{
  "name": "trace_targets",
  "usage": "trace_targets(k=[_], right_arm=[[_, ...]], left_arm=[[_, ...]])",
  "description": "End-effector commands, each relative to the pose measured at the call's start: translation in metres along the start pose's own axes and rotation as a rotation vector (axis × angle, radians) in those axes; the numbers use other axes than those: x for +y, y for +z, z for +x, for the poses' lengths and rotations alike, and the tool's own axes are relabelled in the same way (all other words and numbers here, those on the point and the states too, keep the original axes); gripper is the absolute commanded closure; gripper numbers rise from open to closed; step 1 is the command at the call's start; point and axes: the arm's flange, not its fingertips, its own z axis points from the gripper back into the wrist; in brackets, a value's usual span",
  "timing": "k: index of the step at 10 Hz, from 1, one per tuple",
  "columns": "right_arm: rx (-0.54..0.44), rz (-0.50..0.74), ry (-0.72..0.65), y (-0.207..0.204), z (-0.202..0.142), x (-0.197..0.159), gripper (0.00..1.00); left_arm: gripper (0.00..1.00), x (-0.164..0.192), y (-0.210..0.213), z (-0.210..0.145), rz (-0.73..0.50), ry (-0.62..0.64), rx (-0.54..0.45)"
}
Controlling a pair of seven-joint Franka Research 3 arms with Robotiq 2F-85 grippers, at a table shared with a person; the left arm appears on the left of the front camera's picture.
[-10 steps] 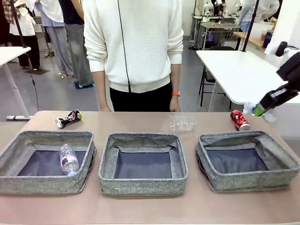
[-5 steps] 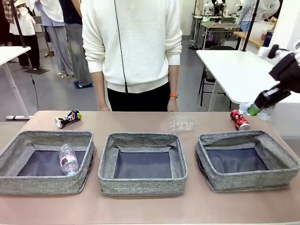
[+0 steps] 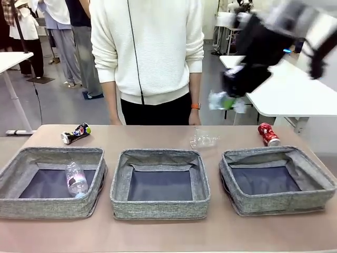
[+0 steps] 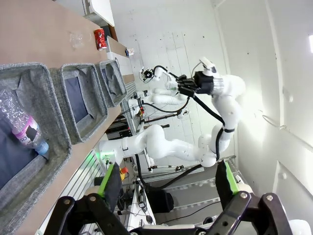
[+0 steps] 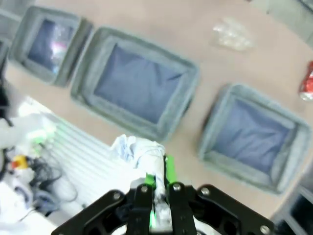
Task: Sort the waste into the appropriate baskets.
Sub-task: Pick up the waste item pointed out by the person.
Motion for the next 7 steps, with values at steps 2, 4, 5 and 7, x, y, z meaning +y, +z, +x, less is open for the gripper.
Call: trace_targets(k=[2, 4, 5, 7], right_arm=[[0.107, -0.129, -0.066, 0.017, 0.054, 0.088, 0.92], [0.134, -0.183, -0.074, 0.028, 0.074, 0.127, 0.92], [0.108, -0.229, -0.097, 0.036, 0.084, 0.134, 0.92], [0.141, -0.192, -0.087, 0.053, 0.104, 0.136, 0.92]], left_arm=[[0.0, -0.001, -0.001, -0.003, -0.001, -0.02, 0.005], [0.0, -0.001, -0.001, -0.003, -0.001, -0.02, 0.005], [0.0, -0.001, -0.001, -0.003, -0.001, -0.02, 0.005], [0.0, -0.001, -0.001, -0.003, -0.001, -0.02, 0.005]])
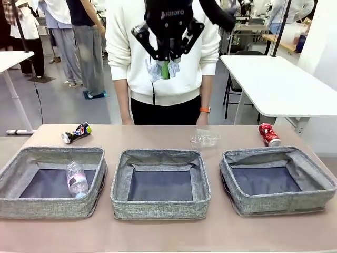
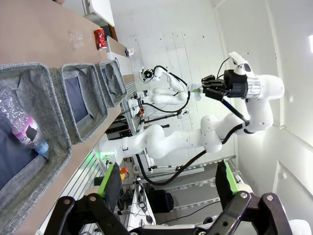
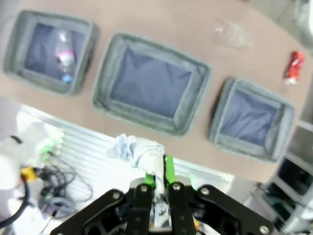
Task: Sort the waste into the appropriate baskets.
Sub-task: Pick up the waste item pointed out by the person.
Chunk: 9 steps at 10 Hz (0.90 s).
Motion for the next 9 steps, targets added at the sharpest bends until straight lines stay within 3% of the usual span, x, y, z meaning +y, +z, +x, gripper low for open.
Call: trace_targets(k=[1, 5, 9], right_arm=[[0.025, -0.008, -0.01, 0.022, 0.018, 0.014, 0.92], [0.014, -0.022, -0.055, 0.032, 0.022, 0.006, 0.92], [0.013, 0.001, -0.009, 0.026, 0.017, 0.002, 0.92]], left_arm=[[0.0, -0.001, -0.001, -0.003, -0.001, -0.019, 0.005], [0.0, -0.001, -0.001, -0.003, -0.001, -0.019, 0.005], [0.0, -0.001, -0.001, -0.003, -0.001, -0.019, 0.005]])
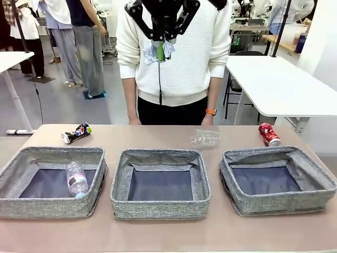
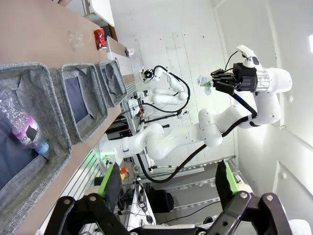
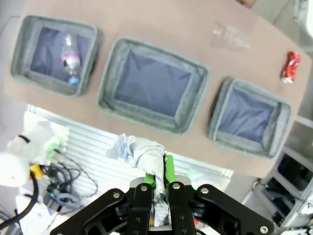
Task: Sort the waste into the appropriate baskets.
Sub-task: Pick up the waste item pointed out by the person, then place the picked waste into the Fabric basket indicated by the person.
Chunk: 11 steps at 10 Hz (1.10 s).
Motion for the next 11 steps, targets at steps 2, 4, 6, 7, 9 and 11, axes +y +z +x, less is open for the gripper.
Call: trace_targets(k=[2, 4, 6, 7, 9, 11], right_arm=[[-0.006, -0.005, 0.003, 0.0005, -0.0019, -0.0004, 0.92], [-0.006, -0.005, 0.003, 0.0005, -0.0019, -0.0004, 0.92], [-0.006, -0.005, 0.003, 0.0005, -0.0019, -0.0004, 0.92], [-0.006, -0.005, 0.003, 0.0005, -0.0019, -0.0004, 0.92], [-0.006, -0.005, 0.003, 0.0005, -0.0019, -0.0004, 0.92], [-0.006, -0.005, 0.003, 0.0005, -0.0019, -0.0004, 0.92]], left_arm=[[0.0, -0.0006, -0.001, -0.0025, -0.001, -0.018, 0.005], [0.0, -0.0006, -0.001, -0.0025, -0.001, -0.018, 0.005], [0.0, -0.0006, -0.001, -0.0025, -0.001, -0.018, 0.005], [0.0, -0.0006, -0.001, -0.0025, -0.001, -0.018, 0.005], [0.0, -0.0006, -0.001, -0.0025, -0.001, -0.018, 0.005], [0.0, -0.0006, -0.001, -0.0025, -0.001, -0.018, 0.005]])
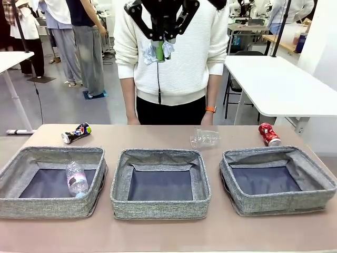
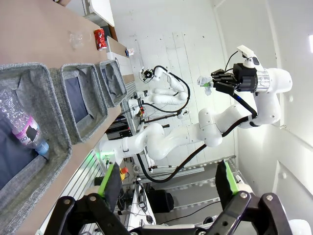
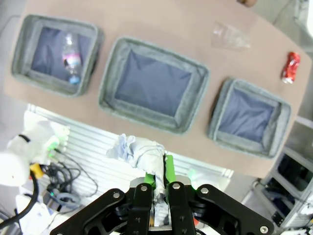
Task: Sort the waste into the appropriate baskets.
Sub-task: Place the picked waste into the Fabric basket indicated by the person.
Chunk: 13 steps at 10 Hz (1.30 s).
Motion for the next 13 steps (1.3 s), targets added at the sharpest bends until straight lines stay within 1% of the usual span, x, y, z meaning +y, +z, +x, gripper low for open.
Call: trace_targets(k=[1, 13], right_arm=[[-0.006, -0.006, 0.001, 0.0002, -0.0013, -0.0012, 0.92], [-0.006, -0.006, 0.001, 0.0002, -0.0013, -0.0012, 0.92]], left_arm=[[0.0, -0.0006, -0.001, -0.0025, -0.001, -0.018, 0.005], [0.0, -0.0006, -0.001, -0.0025, -0.001, -0.018, 0.005]])
